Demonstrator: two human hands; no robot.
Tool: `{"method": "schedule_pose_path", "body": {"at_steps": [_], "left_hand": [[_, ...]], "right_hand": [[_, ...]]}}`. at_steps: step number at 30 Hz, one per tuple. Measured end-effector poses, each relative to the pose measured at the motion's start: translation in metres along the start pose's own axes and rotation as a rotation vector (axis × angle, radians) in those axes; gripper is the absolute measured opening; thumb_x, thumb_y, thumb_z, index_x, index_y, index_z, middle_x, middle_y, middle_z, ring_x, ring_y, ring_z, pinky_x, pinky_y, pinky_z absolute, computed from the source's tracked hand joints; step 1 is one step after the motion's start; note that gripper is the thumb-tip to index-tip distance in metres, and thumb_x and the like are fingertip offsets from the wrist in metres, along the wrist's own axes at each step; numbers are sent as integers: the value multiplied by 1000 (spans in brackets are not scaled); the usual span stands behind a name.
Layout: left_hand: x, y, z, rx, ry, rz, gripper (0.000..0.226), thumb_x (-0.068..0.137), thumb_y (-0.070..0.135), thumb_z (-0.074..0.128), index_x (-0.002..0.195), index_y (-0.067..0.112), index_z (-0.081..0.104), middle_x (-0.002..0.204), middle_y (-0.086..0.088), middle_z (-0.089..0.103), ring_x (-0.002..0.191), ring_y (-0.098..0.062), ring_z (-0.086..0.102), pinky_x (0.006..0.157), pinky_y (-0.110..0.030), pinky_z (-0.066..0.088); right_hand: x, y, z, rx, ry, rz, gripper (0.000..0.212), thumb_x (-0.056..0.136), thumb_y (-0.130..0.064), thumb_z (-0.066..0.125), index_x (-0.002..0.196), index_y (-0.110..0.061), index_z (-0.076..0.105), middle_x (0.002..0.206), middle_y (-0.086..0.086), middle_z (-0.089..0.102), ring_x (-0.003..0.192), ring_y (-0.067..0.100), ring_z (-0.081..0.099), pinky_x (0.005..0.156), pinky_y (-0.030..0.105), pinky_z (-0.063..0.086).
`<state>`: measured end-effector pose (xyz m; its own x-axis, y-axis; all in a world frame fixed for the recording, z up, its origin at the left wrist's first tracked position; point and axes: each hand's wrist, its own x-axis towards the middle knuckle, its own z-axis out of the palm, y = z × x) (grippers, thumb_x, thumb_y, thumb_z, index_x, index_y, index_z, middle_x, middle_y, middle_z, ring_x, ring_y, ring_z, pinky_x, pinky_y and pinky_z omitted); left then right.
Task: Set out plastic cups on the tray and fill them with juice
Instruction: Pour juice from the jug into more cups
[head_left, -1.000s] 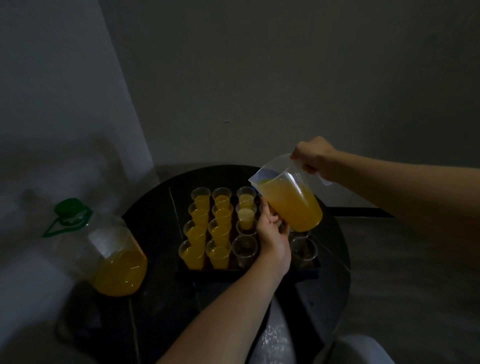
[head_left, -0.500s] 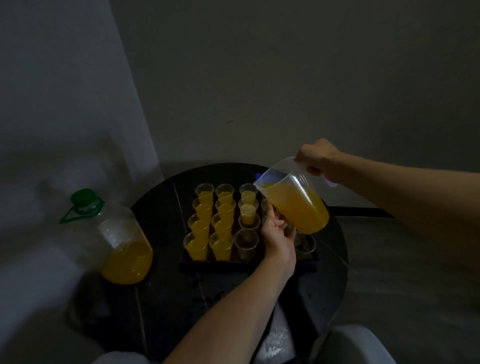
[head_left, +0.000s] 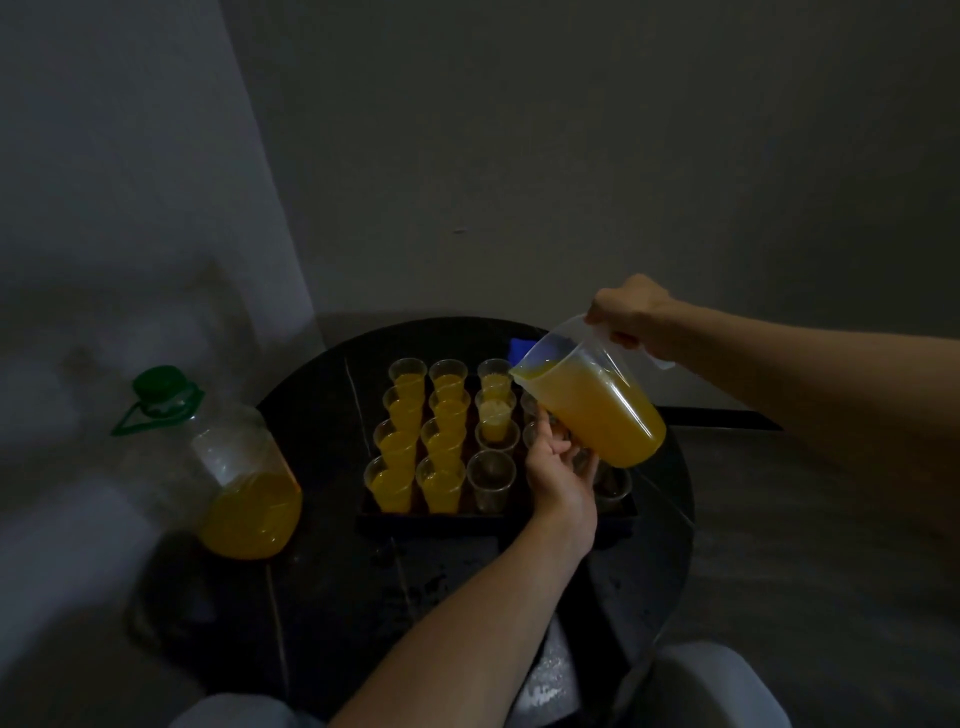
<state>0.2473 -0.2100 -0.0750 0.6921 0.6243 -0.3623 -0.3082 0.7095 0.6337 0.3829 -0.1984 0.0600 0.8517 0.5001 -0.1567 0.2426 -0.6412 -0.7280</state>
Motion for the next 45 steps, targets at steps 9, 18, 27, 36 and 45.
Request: {"method": "schedule_pose_path", "body": {"at_steps": [9, 18, 27, 36, 45], "left_hand": [[-2, -2, -3, -52, -7, -10, 56, 99, 21, 32, 154, 32, 38, 123, 1, 58, 113, -18, 54, 110, -43, 40], [0, -3, -4, -81, 2, -35, 57, 99, 21, 31, 154, 33, 38, 128, -4, 58, 116, -21, 56, 114, -47, 39], [0, -7, -6, -94, 4, -61, 58, 99, 20, 33, 155, 31, 37, 139, -9, 55, 122, -25, 55, 114, -48, 39], [8, -7, -10, -95, 4, -73, 58, 98, 20, 33, 155, 32, 39, 140, -9, 55, 126, -28, 54, 115, -48, 39], [5, -5, -13, -88, -11, -77, 58, 97, 19, 32, 153, 32, 41, 134, -10, 60, 123, -28, 57, 110, -46, 44]], "right_hand": [[3, -1, 5, -25, -29, 0, 18, 97, -19, 55, 83, -9, 55, 72, 7, 52, 59, 14, 45, 52, 23, 37], [4, -2, 7, -34, -10, 20, 20, 96, -18, 55, 78, -8, 56, 70, 9, 53, 59, 16, 47, 53, 26, 38], [4, 1, 9, -68, -3, 31, 18, 96, -19, 55, 83, -7, 57, 73, 10, 54, 60, 17, 47, 55, 28, 38], [11, 2, 15, -81, -11, 36, 18, 96, -18, 54, 83, -6, 58, 74, 12, 54, 58, 17, 45, 53, 28, 36], [9, 1, 15, -98, -20, 34, 20, 97, -20, 53, 81, -8, 57, 71, 8, 53, 58, 15, 46, 53, 25, 38]]}}
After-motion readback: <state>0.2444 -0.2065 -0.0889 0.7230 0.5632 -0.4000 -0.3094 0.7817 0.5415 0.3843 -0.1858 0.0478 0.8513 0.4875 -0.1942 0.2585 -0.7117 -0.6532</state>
